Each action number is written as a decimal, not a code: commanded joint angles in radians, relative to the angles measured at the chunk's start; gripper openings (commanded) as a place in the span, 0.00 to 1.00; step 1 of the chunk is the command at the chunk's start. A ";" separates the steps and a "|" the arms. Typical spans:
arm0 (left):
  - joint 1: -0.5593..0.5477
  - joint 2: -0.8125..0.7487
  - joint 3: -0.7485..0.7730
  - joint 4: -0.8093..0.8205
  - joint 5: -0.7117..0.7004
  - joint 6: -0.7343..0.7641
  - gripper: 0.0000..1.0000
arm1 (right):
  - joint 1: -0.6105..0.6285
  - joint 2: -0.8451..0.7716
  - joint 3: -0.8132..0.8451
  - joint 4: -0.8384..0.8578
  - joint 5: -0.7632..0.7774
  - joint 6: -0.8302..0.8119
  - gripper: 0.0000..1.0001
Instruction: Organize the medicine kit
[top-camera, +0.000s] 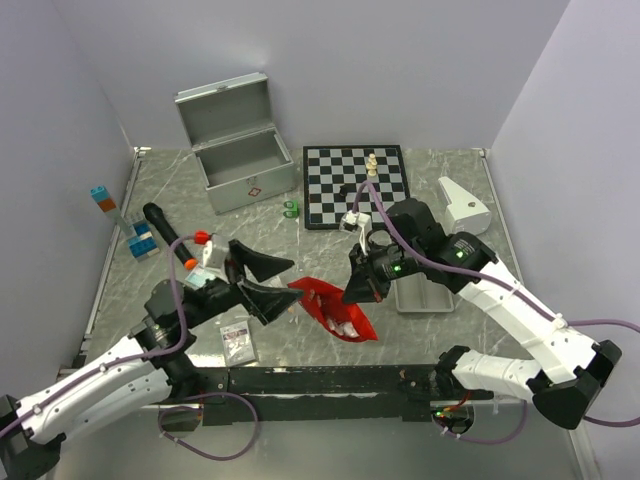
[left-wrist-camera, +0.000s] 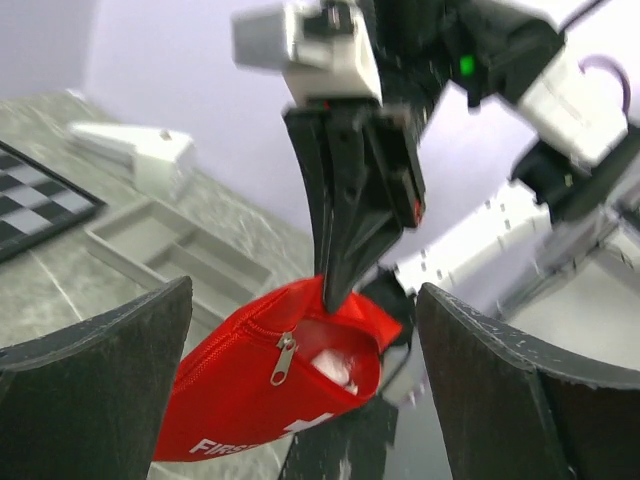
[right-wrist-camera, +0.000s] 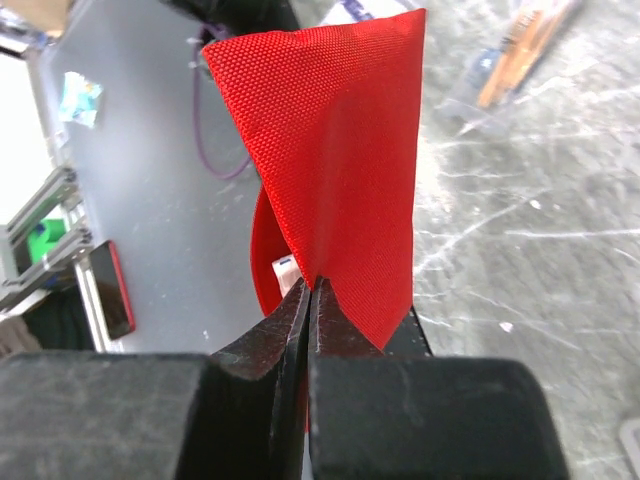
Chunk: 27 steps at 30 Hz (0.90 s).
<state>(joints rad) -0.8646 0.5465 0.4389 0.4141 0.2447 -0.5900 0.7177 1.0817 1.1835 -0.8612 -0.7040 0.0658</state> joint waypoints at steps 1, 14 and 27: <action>0.007 0.073 0.064 -0.015 0.163 0.051 0.98 | 0.011 -0.040 -0.013 0.080 -0.123 0.014 0.00; 0.007 0.147 0.147 -0.106 0.284 0.217 0.70 | 0.011 -0.124 -0.050 0.137 -0.247 0.043 0.00; 0.013 0.202 0.190 -0.038 0.372 0.228 0.73 | 0.011 -0.135 -0.071 0.142 -0.270 0.042 0.00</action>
<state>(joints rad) -0.8604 0.7654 0.5926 0.2901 0.5671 -0.3798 0.7223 0.9760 1.1172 -0.7700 -0.9298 0.1078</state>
